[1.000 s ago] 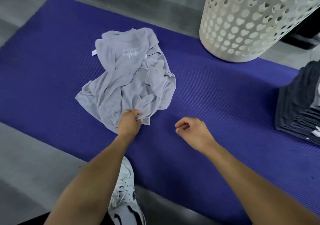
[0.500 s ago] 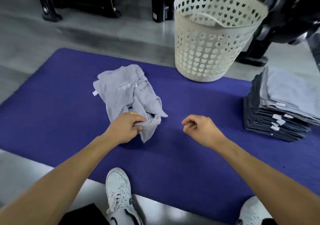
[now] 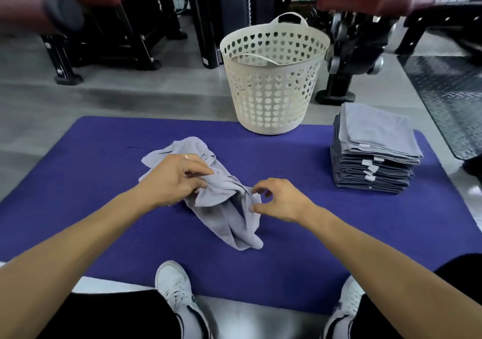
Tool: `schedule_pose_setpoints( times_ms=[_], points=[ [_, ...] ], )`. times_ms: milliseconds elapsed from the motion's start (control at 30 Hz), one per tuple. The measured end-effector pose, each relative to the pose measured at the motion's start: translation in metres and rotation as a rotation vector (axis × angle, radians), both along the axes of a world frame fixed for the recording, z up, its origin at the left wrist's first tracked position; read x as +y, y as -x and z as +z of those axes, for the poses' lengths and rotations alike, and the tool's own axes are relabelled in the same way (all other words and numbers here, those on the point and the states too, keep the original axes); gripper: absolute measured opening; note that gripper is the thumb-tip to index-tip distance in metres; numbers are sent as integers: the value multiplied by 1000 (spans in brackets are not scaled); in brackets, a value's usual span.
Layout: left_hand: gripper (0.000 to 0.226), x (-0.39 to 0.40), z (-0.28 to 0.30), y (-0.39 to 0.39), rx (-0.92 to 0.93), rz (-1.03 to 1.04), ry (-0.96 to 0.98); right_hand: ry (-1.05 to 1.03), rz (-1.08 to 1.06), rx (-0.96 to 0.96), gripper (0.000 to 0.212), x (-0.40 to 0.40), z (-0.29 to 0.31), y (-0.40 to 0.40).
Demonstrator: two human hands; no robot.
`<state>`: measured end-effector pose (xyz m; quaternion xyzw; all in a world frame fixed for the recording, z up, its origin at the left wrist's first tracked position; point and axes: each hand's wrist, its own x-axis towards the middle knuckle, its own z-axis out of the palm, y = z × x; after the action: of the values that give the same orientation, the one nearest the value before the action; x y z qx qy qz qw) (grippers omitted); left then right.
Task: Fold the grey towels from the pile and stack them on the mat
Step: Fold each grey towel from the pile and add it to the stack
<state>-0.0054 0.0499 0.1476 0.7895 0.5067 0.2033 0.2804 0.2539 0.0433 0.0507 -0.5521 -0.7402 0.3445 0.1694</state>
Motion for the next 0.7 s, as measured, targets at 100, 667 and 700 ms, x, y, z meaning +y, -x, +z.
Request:
schedule_pose_setpoints(
  times_ms=[100,667,700],
  points=[
    [21,-2,3,-2,0,-10,15,-48,-13,154,27,-2,3,7],
    [35,0,-5,-17,-55,36,182,-10,123,306,10,11,83,31],
    [28,0,-5,-23,-76,29,156,-19,123,330,10,11,88,31]
  ],
)
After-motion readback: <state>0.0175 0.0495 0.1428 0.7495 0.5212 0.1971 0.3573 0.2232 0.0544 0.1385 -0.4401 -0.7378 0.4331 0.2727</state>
